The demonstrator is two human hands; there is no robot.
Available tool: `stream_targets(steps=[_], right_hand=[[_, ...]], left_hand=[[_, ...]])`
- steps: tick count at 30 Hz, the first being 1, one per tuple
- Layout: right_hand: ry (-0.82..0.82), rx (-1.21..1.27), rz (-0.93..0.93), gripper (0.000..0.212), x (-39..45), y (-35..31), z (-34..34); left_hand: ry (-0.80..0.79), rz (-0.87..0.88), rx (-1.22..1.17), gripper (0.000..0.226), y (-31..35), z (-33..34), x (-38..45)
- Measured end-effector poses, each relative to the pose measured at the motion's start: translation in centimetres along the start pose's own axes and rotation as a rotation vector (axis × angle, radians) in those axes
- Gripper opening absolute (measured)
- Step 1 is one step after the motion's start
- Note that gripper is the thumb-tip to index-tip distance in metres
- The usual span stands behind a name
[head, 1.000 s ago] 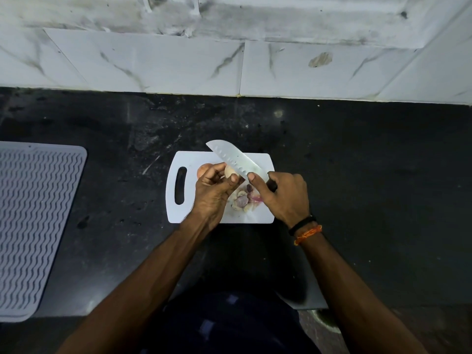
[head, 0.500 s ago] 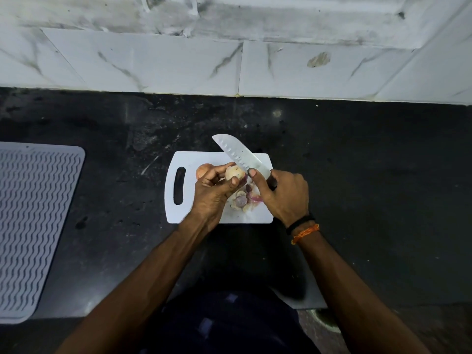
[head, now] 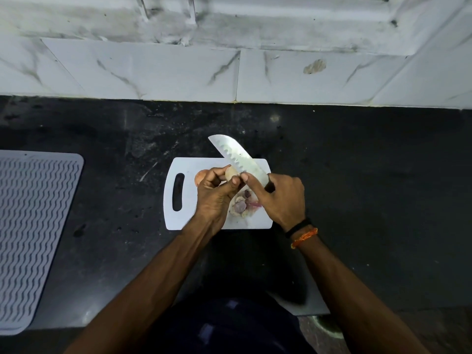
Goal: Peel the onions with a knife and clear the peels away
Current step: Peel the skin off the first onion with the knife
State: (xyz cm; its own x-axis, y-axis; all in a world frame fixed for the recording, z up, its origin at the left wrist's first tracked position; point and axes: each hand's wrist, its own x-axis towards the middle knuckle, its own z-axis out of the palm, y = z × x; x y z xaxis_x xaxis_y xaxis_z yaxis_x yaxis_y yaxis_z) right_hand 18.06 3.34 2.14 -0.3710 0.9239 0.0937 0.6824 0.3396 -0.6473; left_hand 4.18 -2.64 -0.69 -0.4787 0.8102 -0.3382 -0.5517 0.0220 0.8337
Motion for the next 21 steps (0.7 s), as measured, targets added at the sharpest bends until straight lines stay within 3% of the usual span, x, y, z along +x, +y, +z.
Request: stream_targets(steps=[2,4,9,13,18,21], right_hand=[[-0.03,0.147,0.05,0.067,-0.1,0.1,0.0],[-0.021,0.273,0.14,0.073,-0.1,0.3,-0.1],[-0.022,0.342,0.261,0.071,0.0,0.7,-0.6],[-0.029,0.262,0.231,0.069,-0.3,0.6,-0.6],[-0.046,0.132,0.199,0.083,0.0,0.3,-0.1],[-0.048,0.079,0.189,0.071,0.1,0.5,0.2]], left_hand=[[0.006,-0.039,-0.025,0.066,0.0,0.1,0.4],[0.01,-0.067,-0.059,0.076,-0.1,0.2,0.4],[-0.004,-0.08,-0.116,0.06,-0.4,0.0,0.2],[0.012,-0.073,-0.097,0.068,0.5,0.4,-0.2],[0.004,-0.044,0.001,0.028,1.0,0.8,-0.6],[-0.003,-0.043,0.007,0.036,1.3,0.8,-0.8]])
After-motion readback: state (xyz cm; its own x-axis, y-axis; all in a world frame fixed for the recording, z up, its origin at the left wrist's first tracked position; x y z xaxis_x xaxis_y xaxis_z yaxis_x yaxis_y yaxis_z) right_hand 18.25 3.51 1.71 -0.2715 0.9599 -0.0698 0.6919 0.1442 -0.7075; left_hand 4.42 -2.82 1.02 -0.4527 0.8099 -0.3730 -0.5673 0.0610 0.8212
